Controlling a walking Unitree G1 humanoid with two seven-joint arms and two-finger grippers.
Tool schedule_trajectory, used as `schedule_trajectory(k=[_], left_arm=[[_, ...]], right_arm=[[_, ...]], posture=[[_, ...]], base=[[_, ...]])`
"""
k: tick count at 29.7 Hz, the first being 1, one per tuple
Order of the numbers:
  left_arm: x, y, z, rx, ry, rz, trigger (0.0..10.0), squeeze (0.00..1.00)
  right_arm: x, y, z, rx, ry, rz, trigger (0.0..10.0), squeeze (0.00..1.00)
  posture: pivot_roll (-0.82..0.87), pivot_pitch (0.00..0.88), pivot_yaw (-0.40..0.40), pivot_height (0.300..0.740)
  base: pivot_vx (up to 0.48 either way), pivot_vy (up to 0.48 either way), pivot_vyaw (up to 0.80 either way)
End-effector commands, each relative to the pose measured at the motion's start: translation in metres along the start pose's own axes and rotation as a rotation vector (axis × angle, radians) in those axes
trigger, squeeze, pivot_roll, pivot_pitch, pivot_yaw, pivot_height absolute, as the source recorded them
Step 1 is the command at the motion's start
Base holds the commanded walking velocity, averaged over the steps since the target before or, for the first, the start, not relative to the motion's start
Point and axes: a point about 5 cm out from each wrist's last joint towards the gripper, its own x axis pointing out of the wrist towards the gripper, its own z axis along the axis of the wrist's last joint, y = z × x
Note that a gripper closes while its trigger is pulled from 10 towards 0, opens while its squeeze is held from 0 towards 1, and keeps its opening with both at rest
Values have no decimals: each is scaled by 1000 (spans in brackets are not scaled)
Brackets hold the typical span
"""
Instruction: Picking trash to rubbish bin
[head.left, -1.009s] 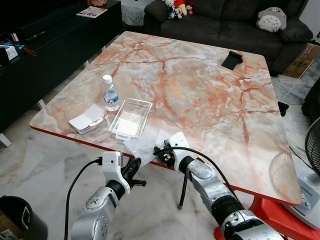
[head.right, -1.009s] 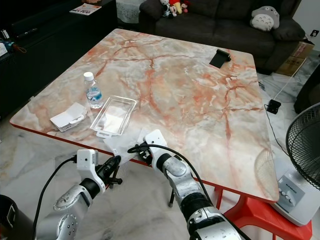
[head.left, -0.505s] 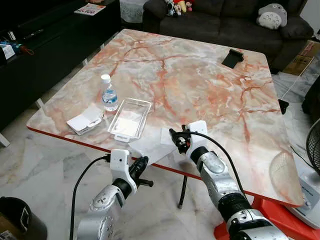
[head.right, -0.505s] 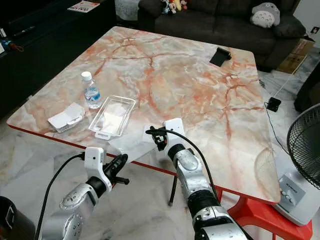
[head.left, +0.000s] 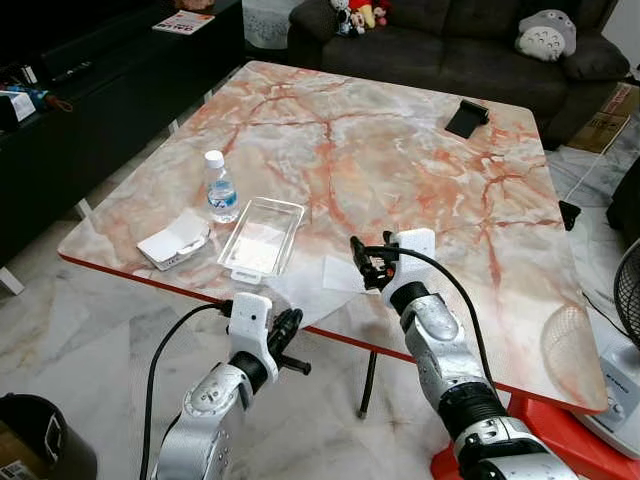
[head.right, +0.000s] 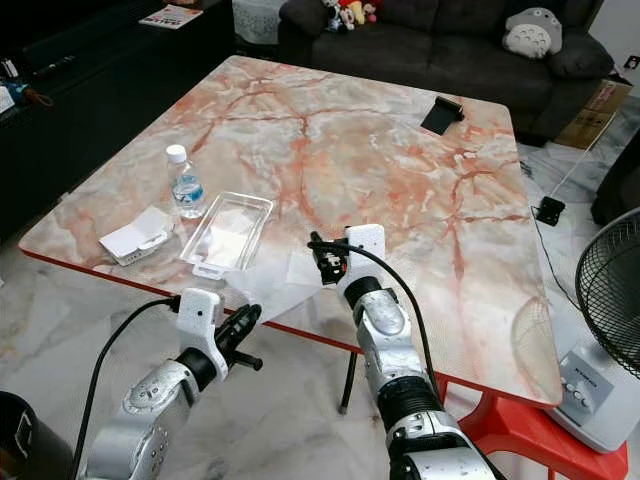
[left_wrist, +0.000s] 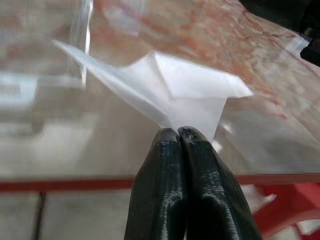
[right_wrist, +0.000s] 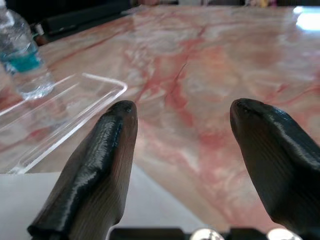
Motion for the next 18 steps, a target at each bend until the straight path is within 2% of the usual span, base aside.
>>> schedule_trajectory(k=[1,3,5,7,10,18], left_arm=[[5,-3,17,91,-79,17,10000,0],[7,-2,22,111,-102,43,10000,0],[12,3,33,189,-166,111,10000,0],[14,6,37,219,-192,152,10000,0],[16,13,40,203,-226,218,10000,0],[22,17,36,237,-232,252,10000,0]], right_arm=[[-3,-7,4,9,-43,-45,10000,0],[-4,-9,5,16,-51,-57,10000,0],[-7,-12,7,1,-83,-101,10000,0],[-8,-13,7,-2,-99,-117,10000,0],[-12,-10,6,-17,-105,-102,10000,0],[-18,-11,1,-12,-113,-130,10000,0]], posture=[[51,100,-79,740],[50,97,-79,740],[34,90,-77,740],[24,85,-75,740],[11,78,-74,740],[-5,46,-64,740]], base=[[0,0,0],[0,0,0],[0,0,0],[0,0,0],[0,0,0],[0,0,0]])
